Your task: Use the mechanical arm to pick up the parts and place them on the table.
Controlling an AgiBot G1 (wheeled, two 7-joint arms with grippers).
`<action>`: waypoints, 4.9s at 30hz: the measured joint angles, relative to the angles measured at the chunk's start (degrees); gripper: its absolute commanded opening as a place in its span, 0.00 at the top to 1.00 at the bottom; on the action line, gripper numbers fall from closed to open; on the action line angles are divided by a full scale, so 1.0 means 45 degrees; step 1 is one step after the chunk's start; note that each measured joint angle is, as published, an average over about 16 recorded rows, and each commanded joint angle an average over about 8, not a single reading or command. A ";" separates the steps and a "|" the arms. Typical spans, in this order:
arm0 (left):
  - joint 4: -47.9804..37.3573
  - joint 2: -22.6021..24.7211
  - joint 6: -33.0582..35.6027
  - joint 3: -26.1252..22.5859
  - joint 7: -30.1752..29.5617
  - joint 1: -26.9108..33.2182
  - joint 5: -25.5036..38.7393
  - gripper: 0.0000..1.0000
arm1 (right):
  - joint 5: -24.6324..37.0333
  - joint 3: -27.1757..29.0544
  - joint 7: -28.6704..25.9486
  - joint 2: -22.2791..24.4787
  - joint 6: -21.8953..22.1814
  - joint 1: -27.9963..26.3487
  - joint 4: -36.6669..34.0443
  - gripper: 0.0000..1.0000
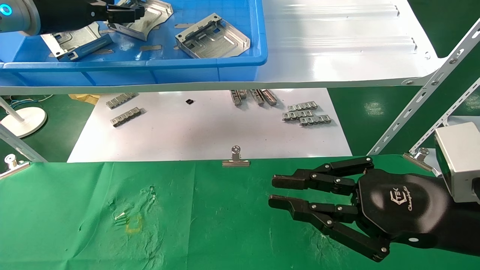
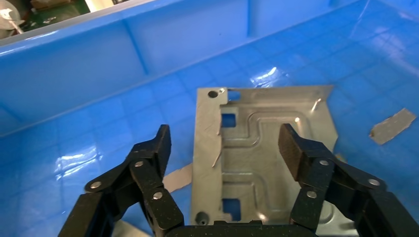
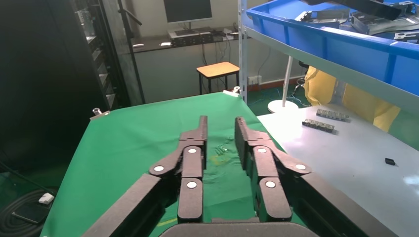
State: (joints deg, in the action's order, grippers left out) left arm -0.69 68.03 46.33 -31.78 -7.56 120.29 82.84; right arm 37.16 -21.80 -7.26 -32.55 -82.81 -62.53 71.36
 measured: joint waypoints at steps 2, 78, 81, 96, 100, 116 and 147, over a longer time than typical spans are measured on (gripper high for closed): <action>-0.0004 -0.0017 -0.0023 -0.0015 -0.0034 0.0005 0.0022 1.00 | 0.0000 0.0000 0.0000 0.0000 0.0000 0.0000 0.0000 0.00; 0.6013 -0.5858 0.9878 -0.3074 0.8172 -0.3448 -0.3395 1.00 | -0.0002 -0.0003 0.0001 0.0001 0.0001 -0.0001 0.0000 0.00; 0.5844 -0.5815 0.9872 -0.3451 0.8676 -0.3577 -0.3227 1.00 | -0.0002 -0.0003 0.0001 0.0001 0.0001 -0.0001 0.0000 0.00; 0.3762 -0.5062 0.9436 -0.4352 1.2134 -0.5024 -0.3337 0.12 | -0.0002 -0.0003 0.0002 0.0001 0.0001 -0.0001 0.0000 0.00; 0.3055 -0.4870 0.9320 -0.4229 1.2886 -0.5310 -0.3625 0.00 | -0.0002 -0.0003 0.0002 0.0001 0.0001 -0.0001 0.0000 0.00; 0.1128 -0.4336 0.9668 -0.4212 1.2705 -0.5248 -0.3810 0.00 | -0.0003 -0.0004 0.0002 0.0001 0.0001 -0.0001 0.0000 0.00; 0.1819 -0.4860 0.9864 -0.2805 0.9120 -0.5933 -0.5391 0.00 | -0.0003 -0.0003 0.0002 0.0001 0.0004 0.0002 -0.0003 0.00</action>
State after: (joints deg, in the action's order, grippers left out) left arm 7.49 46.15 90.72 -44.40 33.48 93.60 58.58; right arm 37.14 -21.81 -7.25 -32.55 -82.79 -62.53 71.35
